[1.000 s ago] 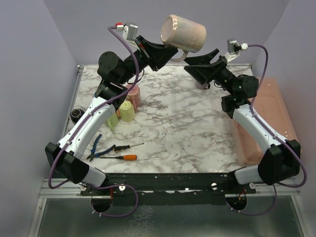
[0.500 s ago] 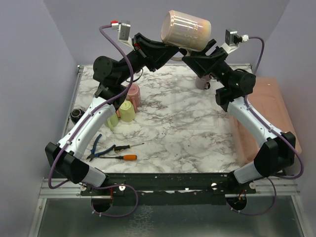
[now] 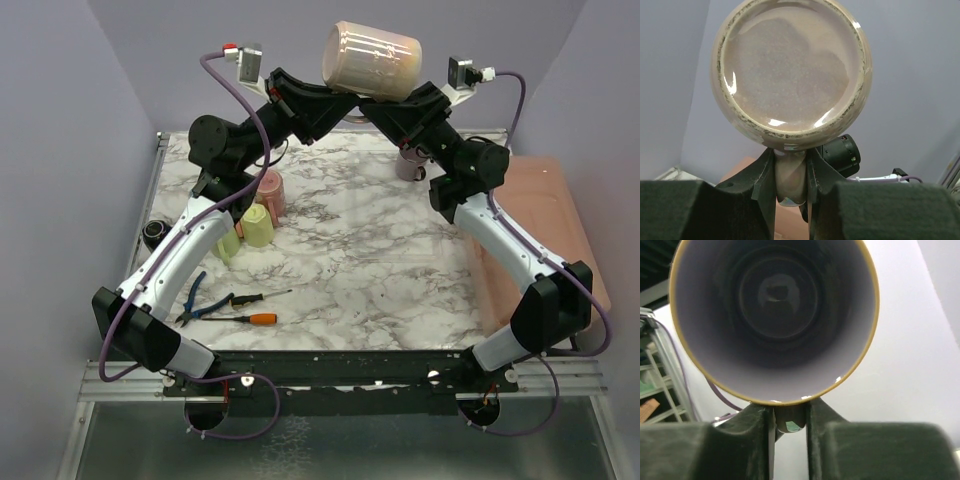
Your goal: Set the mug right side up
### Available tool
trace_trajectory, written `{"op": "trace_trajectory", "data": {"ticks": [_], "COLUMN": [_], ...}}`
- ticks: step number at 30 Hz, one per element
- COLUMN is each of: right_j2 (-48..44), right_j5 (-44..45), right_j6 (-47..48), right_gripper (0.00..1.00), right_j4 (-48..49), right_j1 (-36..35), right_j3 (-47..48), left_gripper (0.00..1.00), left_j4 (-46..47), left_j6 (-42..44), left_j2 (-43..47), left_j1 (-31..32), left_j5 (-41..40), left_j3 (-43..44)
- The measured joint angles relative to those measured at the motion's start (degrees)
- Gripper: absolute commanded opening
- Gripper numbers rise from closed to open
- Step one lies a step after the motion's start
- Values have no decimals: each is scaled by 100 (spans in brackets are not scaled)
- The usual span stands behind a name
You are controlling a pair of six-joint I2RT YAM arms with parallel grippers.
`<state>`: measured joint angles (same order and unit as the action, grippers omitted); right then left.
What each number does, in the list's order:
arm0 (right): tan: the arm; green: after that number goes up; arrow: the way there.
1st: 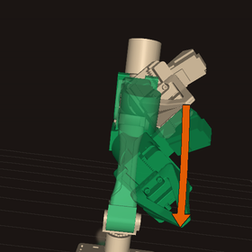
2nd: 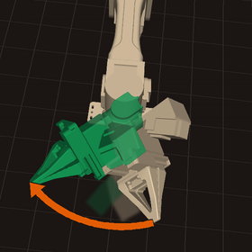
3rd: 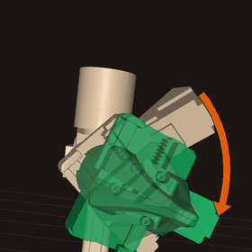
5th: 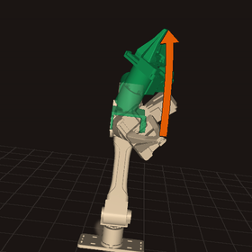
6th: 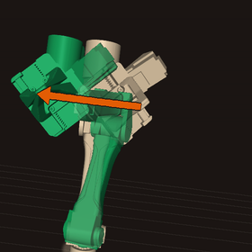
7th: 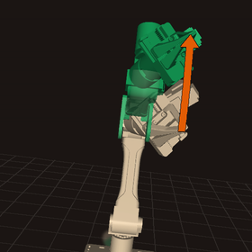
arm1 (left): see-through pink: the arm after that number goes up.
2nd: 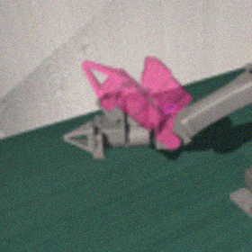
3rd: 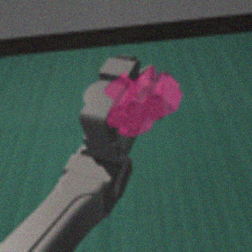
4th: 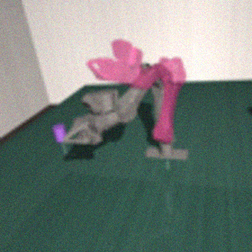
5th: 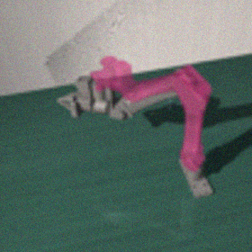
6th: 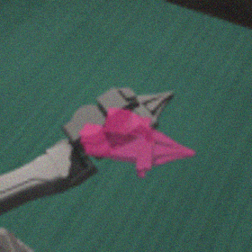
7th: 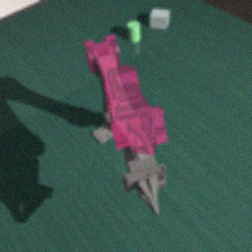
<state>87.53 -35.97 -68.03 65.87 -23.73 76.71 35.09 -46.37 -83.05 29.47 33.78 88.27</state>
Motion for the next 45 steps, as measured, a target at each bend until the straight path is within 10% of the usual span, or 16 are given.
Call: {"op": "trace_trajectory", "data": {"ticks": [5,17,45], "right_j2": [7,-262,944], "right_j5": [24,278,4476], "right_j6": [236,1080,6065], "right_gripper": [1,1,1], "right_j4": [-46,-1292,-7711], "right_j1": [-17,-24,-599], "right_j3": [48,48,1292], "left_gripper": [5,97,99], "left_j4": [22,66,-3803], "left_j6": [-98,170,2299], "left_j2": [0,142,1086], "left_j1": [-11,-9,0], "left_j5": [-101,-330,-4157], "left_j3": [-44,-367,-1397]}}
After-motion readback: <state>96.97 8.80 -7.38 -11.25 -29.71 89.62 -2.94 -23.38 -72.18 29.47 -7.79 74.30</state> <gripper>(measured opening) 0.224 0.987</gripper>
